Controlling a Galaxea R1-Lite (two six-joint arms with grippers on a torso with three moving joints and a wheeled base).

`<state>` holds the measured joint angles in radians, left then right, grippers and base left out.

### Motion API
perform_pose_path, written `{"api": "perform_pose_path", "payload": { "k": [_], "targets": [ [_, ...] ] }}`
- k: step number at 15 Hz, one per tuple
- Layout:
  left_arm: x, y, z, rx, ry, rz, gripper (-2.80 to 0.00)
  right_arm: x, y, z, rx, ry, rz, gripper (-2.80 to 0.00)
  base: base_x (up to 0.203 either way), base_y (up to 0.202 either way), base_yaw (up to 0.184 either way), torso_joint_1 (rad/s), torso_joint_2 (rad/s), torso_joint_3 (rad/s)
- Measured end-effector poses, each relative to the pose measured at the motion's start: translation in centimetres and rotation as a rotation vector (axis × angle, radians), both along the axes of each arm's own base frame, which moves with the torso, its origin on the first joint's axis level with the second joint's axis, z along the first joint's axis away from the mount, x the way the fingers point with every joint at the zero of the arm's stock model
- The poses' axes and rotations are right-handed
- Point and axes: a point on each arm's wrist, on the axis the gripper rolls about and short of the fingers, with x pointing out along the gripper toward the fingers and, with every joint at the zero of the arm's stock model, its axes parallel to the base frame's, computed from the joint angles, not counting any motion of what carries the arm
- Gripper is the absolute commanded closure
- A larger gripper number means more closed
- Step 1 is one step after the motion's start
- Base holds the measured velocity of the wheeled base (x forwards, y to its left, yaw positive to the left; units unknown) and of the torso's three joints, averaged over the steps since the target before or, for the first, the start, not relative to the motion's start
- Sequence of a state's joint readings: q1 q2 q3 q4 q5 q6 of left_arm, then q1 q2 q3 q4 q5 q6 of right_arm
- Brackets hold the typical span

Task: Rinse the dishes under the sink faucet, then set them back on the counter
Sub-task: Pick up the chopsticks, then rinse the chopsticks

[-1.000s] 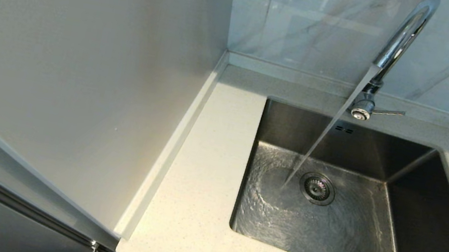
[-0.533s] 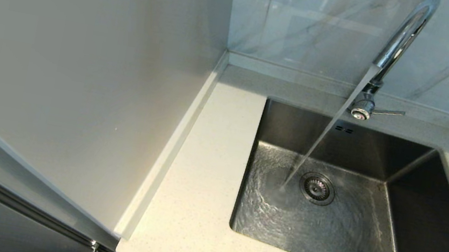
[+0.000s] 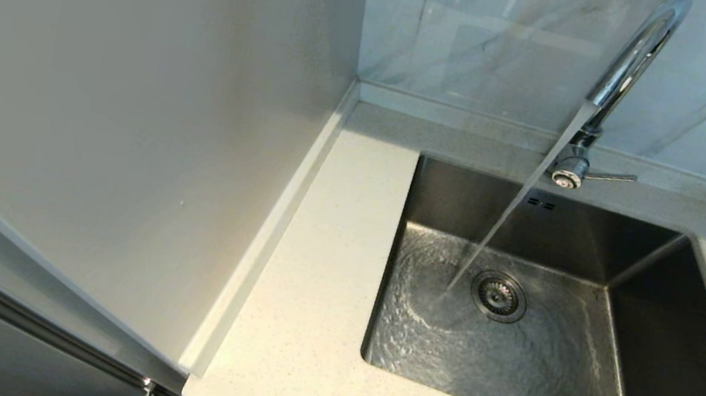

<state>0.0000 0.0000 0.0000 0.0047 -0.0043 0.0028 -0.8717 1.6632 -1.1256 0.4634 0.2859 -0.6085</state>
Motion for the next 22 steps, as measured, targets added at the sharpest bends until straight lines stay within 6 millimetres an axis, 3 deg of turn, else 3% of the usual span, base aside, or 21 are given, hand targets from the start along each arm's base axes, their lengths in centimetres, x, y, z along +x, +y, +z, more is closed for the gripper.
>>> {"api": "perform_pose_path", "payload": {
  "k": [4, 9, 13, 17, 22],
  "targets": [
    [0.0, 0.0, 0.0, 0.000, 0.000, 0.000, 0.00, 0.7, 5.1, 2.7, -0.071, -0.077, 0.165, 0.00, 0.000, 0.000, 0.000, 0.000, 0.00, 0.000],
    [0.0, 0.0, 0.0, 0.000, 0.000, 0.000, 0.00, 2.7, 14.5, 4.4, -0.173, -0.149, 0.484, 0.00, 0.000, 0.000, 0.000, 0.000, 0.00, 0.000],
    [0.0, 0.0, 0.0, 0.001, 0.000, -0.001, 0.00, 4.2, 21.3, 4.7, -0.208, -0.252, 0.578, 0.00, 0.000, 0.000, 0.000, 0.000, 0.00, 0.000],
    [0.0, 0.0, 0.0, 0.000, 0.000, 0.000, 0.00, 6.4, 24.9, 4.5, -0.206, -0.375, 0.569, 0.00, 0.000, 0.000, 0.000, 0.000, 0.00, 0.000],
    [0.0, 0.0, 0.0, 0.000, 0.000, 0.000, 0.00, 8.1, 26.2, 3.4, -0.211, -0.375, 0.588, 0.00, 0.000, 0.000, 0.000, 0.000, 0.00, 0.000]
  ]
}}
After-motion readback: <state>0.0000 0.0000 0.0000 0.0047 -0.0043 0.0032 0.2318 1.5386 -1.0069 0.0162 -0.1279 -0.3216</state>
